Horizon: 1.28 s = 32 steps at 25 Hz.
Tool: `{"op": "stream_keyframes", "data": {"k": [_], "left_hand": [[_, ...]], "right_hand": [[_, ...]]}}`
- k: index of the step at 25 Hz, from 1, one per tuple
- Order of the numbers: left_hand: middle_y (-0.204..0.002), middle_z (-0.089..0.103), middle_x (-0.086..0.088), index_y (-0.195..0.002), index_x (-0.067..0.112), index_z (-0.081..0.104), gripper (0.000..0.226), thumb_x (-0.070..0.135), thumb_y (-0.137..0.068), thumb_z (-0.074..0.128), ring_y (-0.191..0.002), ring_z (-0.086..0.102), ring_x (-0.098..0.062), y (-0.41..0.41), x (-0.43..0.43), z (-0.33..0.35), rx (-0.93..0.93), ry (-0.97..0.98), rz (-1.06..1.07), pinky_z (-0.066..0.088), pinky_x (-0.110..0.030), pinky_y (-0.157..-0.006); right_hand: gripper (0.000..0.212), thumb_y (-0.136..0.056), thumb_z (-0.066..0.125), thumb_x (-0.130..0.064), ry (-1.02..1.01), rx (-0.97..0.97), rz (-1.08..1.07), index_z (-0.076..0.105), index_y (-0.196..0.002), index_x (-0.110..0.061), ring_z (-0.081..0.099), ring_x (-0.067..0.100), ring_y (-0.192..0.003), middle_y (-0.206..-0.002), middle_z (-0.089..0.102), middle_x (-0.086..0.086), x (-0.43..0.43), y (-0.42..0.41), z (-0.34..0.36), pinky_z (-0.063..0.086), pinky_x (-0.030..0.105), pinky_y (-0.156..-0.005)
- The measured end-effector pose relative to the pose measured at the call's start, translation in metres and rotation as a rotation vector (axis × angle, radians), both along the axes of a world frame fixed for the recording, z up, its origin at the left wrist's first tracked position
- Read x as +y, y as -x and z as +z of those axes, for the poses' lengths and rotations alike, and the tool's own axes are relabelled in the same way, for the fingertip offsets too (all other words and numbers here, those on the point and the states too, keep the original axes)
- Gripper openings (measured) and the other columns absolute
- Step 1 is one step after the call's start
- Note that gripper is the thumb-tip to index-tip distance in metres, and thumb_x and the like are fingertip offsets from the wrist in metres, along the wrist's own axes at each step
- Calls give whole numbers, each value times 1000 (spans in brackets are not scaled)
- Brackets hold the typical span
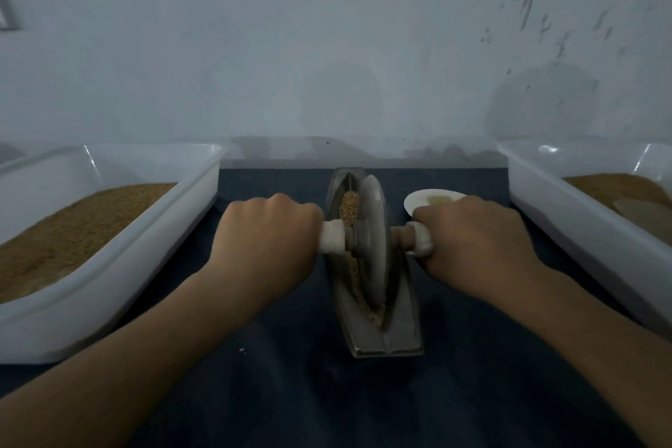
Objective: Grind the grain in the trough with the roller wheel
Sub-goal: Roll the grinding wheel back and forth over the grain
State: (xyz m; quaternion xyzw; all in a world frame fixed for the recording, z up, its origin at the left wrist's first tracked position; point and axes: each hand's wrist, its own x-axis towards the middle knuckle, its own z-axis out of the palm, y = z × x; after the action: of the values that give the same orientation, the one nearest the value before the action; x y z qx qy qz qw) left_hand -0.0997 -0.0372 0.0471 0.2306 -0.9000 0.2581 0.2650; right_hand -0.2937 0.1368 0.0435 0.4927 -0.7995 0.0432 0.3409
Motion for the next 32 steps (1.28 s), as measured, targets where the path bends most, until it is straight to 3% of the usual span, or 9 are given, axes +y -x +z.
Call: {"op": "stream_keyframes", "data": {"k": [3,6,10,13,15,19,26,29,32], "left_hand": [[-63,39,5,-76,24,50,17,29,-84,64,-51,36,-18,34,-18,4,-12,-162,156,29,-30,-50],[-74,48,2,-90,22,61,5,26,-91,57,-63,47,-20,48,-26,9,-14,-296,199,37,-34,-59],[-55,21,9,-66,27,38,38,32,-68,75,-43,13,-11,4,-6,-5,13,-38,2,12,-22,-45],[-53,12,11,-63,28,30,50,32,-54,78,-43,4,-10,-7,-1,2,20,-2,-40,7,-17,-48],[-54,20,9,-65,23,41,33,32,-66,73,-43,12,-11,10,-3,4,-36,-66,62,14,-22,-44],[-72,47,2,-89,23,60,8,30,-89,58,-61,45,-19,49,-19,20,-78,-268,202,36,-34,-57],[-55,8,13,-61,31,25,58,36,-50,82,-47,-2,-5,-11,4,5,57,17,-90,5,-15,-51],[-54,15,11,-62,30,33,45,34,-62,77,-44,6,-8,8,-1,2,-22,-68,73,8,-19,-47],[-67,44,4,-77,24,53,14,30,-87,60,-55,40,-18,44,-21,11,-12,-206,185,31,-31,-53]], "right_hand": [[17,-84,69,-33,-91,-116,-26,53,-80,-31,58,21,-69,-75,55,-8,-44,11,15,34,28,-54],[6,-91,64,-29,-155,-158,-66,63,-95,-27,65,26,-89,-93,65,0,-66,15,30,43,32,-64],[28,-73,65,-35,-73,-14,66,38,-66,-29,37,10,-51,-62,38,-12,-15,6,6,20,23,-47],[30,-58,57,-40,59,66,103,29,-59,-30,8,1,-48,-54,18,-13,5,2,-1,7,16,-49],[30,-69,62,-36,-32,-27,21,34,-62,-27,27,8,-46,-57,35,-12,-15,5,3,18,20,-47],[19,-89,60,-31,-104,-248,-53,45,-78,-29,63,26,-81,-83,59,-1,-60,16,21,45,34,-63],[49,-56,75,-37,43,58,113,27,-62,-33,11,6,-46,-53,36,-11,15,-5,-3,6,16,-49],[36,-73,70,-33,-41,-13,17,35,-66,-30,32,9,-48,-60,45,-10,-11,1,3,17,21,-45],[12,-91,63,-33,-104,-182,-53,53,-85,-29,63,23,-81,-90,66,-2,-53,7,22,36,30,-59]]}}
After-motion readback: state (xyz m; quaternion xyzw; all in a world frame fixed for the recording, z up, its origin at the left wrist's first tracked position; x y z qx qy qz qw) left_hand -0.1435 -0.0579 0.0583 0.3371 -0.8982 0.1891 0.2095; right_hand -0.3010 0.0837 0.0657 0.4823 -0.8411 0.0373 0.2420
